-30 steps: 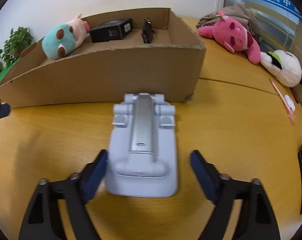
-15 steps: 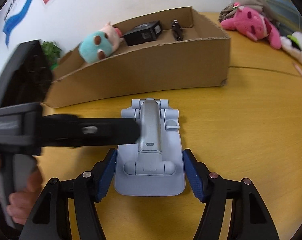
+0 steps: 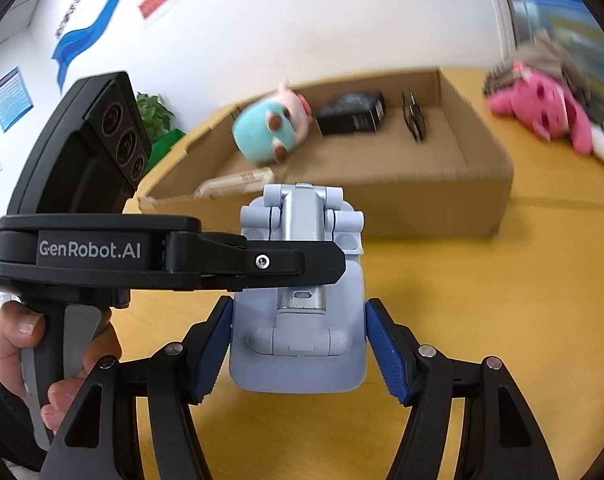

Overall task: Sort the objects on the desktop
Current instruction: 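Lift the phone stand into the box and release it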

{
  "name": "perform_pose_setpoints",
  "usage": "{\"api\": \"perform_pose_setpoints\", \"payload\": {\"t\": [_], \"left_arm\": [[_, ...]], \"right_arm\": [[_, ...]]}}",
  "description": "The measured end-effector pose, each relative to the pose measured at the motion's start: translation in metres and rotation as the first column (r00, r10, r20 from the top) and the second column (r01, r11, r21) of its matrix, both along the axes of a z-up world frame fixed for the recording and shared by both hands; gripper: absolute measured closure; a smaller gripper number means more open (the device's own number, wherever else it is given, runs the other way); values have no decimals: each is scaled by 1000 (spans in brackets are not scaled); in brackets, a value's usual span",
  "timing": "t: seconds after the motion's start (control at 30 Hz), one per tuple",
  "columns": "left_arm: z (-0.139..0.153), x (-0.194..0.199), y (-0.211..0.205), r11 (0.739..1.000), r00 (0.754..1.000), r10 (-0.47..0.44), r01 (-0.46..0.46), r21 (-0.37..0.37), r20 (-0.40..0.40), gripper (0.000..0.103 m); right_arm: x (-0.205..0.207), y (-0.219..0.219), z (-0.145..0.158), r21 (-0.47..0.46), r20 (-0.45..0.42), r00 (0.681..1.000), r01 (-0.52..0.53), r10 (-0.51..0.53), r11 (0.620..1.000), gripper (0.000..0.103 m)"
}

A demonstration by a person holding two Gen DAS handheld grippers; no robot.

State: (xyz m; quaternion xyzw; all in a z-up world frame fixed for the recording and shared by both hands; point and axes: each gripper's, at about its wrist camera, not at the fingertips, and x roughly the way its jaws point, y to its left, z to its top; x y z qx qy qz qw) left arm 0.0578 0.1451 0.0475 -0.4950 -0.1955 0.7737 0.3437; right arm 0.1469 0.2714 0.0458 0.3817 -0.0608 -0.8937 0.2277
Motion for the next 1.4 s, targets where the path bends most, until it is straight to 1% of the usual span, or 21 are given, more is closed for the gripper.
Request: {"api": "perform_pose_setpoints", "payload": {"t": [0.13, 0.23, 0.33, 0.43, 0.63, 0.73, 0.87, 0.93, 0.97, 1.0, 1.03, 1.1, 1.13, 1.2, 1.27, 1.3, 1.37, 1.4], "left_arm": [[40, -14, 1, 1000, 995, -26, 25, -19, -95, 73], [69, -34, -4, 999, 989, -32, 29, -30, -144, 74], [84, -52, -8, 998, 986, -38, 31, -48, -159, 74], [86, -73, -11, 997, 988, -35, 24, -75, -152, 74], [64, -127, -16, 996, 998, -12, 7, -84, -63, 74], [43, -161, -17, 996, 1000, 4, -3, -87, 7, 74], [13, -200, -16, 995, 994, 20, -10, -97, 108, 74], [-4, -217, -14, 995, 988, 22, -7, -99, 155, 74], [-12, -223, -13, 995, 984, 27, -9, -99, 179, 74], [-21, -229, -12, 995, 978, 35, -15, -100, 206, 75], [-31, -235, -11, 994, 972, 46, -21, -111, 231, 78], [-48, -240, -7, 988, 961, 62, -21, -151, 271, 79], [-56, -242, -6, 988, 955, 63, -18, -156, 291, 77], [-64, -243, -8, 990, 950, 63, -20, -141, 306, 75], [-65, -242, -9, 990, 948, 63, -19, -140, 313, 73], [-64, -241, -9, 988, 949, 66, -18, -157, 307, 72], [-60, -238, -8, 976, 955, 81, -19, -215, 286, 69], [-58, -237, -9, 970, 956, 89, -20, -242, 279, 68]], "right_arm": [[-20, -9, 33, 9, -82, 996, -19, 20, 1000, 33], [-39, -15, 59, 3, -137, 990, -32, 32, 999, 33], [-59, -23, 75, 9, -168, 985, -46, 47, 999, 33], [-87, -31, 80, 32, -165, 984, -59, 64, 998, 33], [-144, -40, 66, 34, -81, 993, -89, 91, 995, 33], [-181, -42, 51, 16, -2, 996, -90, 90, 996, 33], [-227, -42, 24, -6, 104, 991, -79, 80, 997, 33], [-246, -42, 11, 8, 151, 986, -68, 66, 998, 33], [-255, -44, 5, 35, 175, 983, -65, 58, 997, 33], [-261, -46, 0, 59, 191, 980, -65, 52, 996, 35], [-268, -48, -4, 72, 206, 977, -69, 53, 995, 53], [-277, -49, -15, 110, 248, 968, -57, 29, 992, 56], [-282, -48, -22, 116, 270, 962, -57, 23, 992, 56], [-287, -46, -34, 113, 305, 952, -52, 15, 992, 53], [-285, -46, -38, 115, 310, 951, -55, 17, 992, 53], [-284, -45, -40, 113, 314, 949, -60, 22, 992, 52], [-284, -48, -39, 104, 326, 945, -68, 31, 992, 52], [-282, -47, -39, 92, 328, 944, -75, 41, 993, 46]]}}
